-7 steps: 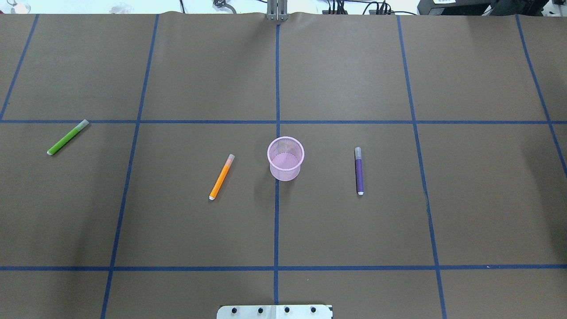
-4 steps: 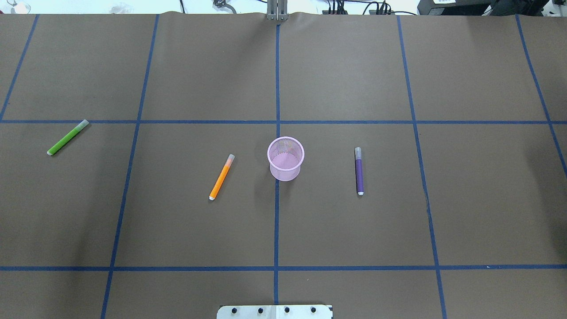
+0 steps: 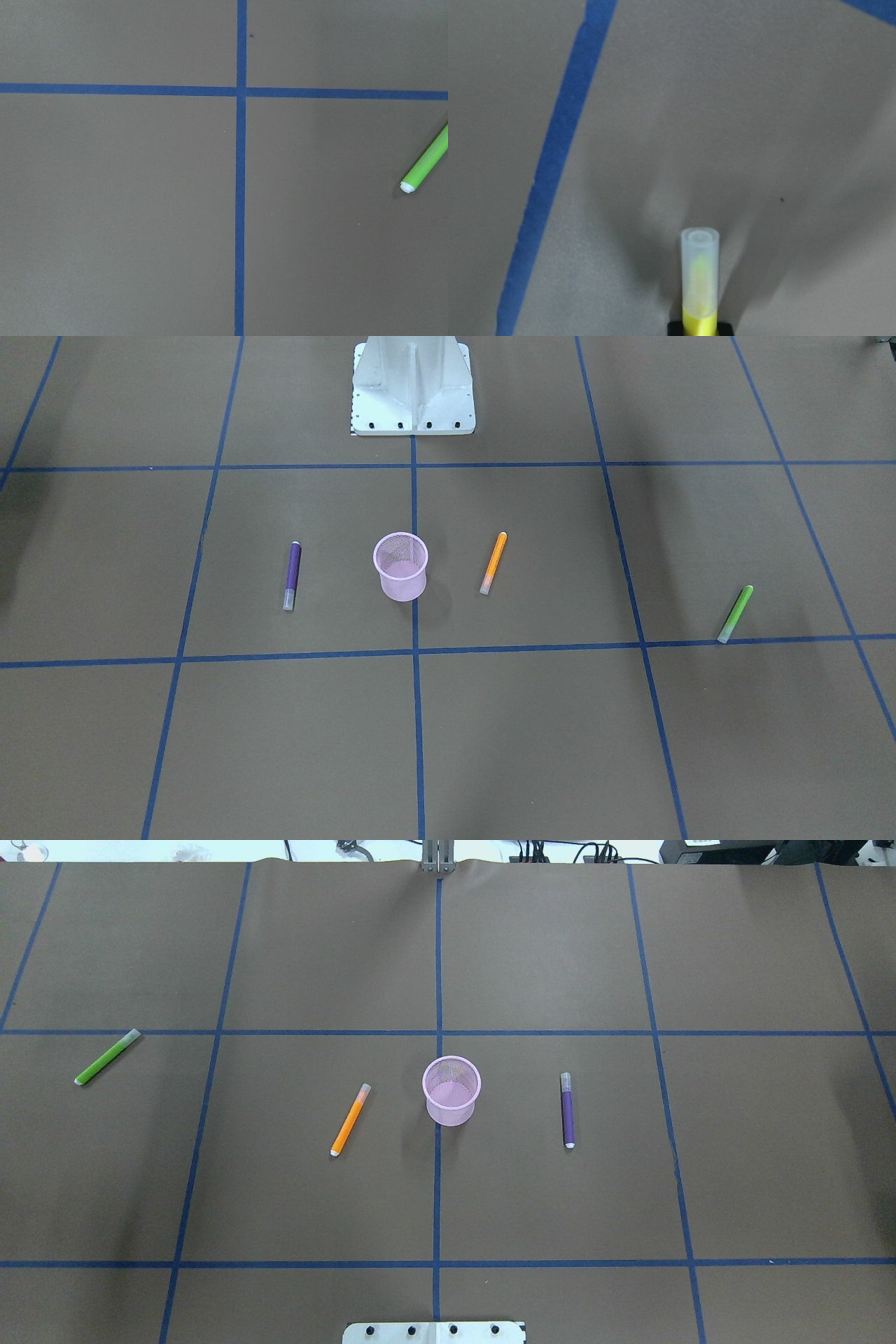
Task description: Collect pens into pen holder
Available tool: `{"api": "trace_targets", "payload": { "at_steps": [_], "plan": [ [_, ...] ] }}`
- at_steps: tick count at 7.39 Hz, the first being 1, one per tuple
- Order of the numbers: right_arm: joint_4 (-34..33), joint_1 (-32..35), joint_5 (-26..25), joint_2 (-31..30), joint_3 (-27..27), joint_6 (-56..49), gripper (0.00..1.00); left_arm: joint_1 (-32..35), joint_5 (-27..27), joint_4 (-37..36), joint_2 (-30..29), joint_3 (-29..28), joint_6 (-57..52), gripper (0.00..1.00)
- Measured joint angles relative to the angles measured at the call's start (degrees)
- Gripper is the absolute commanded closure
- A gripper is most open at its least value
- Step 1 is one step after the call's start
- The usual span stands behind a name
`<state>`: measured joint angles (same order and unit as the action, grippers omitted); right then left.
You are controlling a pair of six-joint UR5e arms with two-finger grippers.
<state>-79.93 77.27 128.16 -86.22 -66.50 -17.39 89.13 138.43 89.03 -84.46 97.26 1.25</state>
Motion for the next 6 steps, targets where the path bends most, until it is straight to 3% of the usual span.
{"api": "trace_targets", "payload": {
  "at_steps": [3, 6],
  "plan": [
    [-0.9, 0.9, 2.6, 0.1, -2.5, 1.4, 1.0, 0.0, 0.0, 0.0, 0.0, 0.7, 0.1, 0.0],
    [-2.9, 3.1, 5.4, -0.5, -13.8, 16.9, 1.0, 0.0, 1.5, 0.3, -0.1, 1.7, 0.0, 0.0]
  ]
}}
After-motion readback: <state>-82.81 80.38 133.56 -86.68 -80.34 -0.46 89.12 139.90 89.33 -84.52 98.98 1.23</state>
